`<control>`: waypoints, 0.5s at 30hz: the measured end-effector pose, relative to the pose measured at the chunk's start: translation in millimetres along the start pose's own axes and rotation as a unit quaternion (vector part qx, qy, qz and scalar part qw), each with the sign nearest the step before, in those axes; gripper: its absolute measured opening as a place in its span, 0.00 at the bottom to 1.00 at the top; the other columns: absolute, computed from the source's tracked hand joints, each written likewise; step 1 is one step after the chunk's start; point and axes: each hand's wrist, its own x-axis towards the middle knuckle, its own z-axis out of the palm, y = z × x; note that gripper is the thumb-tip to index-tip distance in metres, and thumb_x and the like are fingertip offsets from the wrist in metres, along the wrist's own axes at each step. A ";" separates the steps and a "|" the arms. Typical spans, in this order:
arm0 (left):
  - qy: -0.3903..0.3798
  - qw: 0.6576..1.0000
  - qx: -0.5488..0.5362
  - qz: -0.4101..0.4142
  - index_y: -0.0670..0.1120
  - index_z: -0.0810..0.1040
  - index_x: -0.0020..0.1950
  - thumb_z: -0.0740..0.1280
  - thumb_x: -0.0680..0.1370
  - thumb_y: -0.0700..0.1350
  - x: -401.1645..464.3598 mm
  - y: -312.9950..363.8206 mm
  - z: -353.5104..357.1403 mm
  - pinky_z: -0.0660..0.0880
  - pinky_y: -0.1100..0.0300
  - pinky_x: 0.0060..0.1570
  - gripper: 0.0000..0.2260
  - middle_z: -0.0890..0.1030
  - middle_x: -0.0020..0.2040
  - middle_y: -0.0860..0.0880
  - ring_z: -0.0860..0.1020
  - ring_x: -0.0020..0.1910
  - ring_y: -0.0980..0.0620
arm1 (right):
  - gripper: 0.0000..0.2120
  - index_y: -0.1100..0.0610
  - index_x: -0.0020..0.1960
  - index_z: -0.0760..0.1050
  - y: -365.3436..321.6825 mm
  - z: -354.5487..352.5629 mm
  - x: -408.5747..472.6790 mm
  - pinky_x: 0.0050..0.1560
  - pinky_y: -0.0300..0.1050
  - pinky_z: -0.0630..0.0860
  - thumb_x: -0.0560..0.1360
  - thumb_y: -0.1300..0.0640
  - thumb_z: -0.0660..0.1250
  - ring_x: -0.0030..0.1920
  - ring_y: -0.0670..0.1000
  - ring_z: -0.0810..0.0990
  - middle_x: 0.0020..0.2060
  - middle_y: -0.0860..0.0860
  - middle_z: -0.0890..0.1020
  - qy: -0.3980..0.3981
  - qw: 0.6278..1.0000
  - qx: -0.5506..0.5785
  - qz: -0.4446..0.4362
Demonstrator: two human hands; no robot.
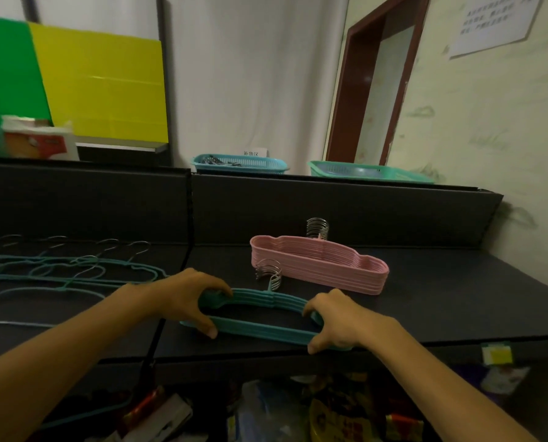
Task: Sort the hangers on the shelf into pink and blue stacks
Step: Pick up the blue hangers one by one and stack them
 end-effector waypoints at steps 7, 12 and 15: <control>0.206 0.978 -0.015 0.008 0.59 0.67 0.70 0.53 0.64 0.78 -53.5 -36.7 36.4 0.68 0.60 0.64 0.40 0.71 0.68 0.57 0.70 0.65 0.56 | 0.36 0.45 0.72 0.64 -26.1 -5.7 -7.8 0.64 0.46 0.69 0.69 0.34 0.69 0.65 0.46 0.70 0.68 0.44 0.71 0.122 0.990 -0.003 -0.074; 0.263 0.964 0.025 -0.034 0.61 0.64 0.71 0.46 0.66 0.79 -102.9 -81.7 48.1 0.66 0.58 0.65 0.39 0.68 0.71 0.55 0.68 0.68 0.53 | 0.35 0.45 0.75 0.60 -77.6 -2.6 7.7 0.69 0.46 0.62 0.72 0.34 0.64 0.70 0.47 0.64 0.72 0.45 0.66 0.199 0.973 -0.024 -0.117; 0.255 0.965 0.042 -0.051 0.61 0.64 0.72 0.45 0.67 0.77 -135.6 -116.5 47.6 0.61 0.63 0.66 0.38 0.66 0.71 0.58 0.66 0.69 0.56 | 0.35 0.45 0.76 0.59 -120.4 -1.0 24.7 0.70 0.46 0.62 0.74 0.35 0.63 0.71 0.48 0.63 0.73 0.47 0.66 0.218 0.965 -0.027 -0.142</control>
